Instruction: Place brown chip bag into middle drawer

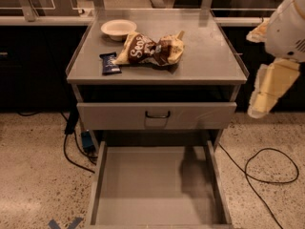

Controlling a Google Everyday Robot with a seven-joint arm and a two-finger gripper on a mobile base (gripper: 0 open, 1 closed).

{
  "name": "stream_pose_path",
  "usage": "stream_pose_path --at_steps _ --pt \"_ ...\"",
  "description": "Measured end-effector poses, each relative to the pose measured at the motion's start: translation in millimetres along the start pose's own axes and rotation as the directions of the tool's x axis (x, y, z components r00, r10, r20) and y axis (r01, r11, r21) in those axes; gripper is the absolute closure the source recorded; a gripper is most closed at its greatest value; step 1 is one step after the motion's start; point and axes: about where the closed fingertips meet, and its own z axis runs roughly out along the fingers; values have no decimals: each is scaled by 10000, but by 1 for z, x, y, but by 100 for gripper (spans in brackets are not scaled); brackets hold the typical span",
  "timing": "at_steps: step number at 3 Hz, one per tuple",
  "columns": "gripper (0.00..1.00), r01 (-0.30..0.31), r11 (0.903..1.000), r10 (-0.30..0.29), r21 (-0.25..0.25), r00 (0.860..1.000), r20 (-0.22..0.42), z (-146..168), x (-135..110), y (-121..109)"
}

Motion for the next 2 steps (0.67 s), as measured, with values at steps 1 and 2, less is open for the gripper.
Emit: stream_pose_path --at_steps 1,2 --pt "0 716 9974 -720 106 9964 441 18 -22 -25" --pt "0 1358 9907 -1362 98 9885 659 39 -43 -47"
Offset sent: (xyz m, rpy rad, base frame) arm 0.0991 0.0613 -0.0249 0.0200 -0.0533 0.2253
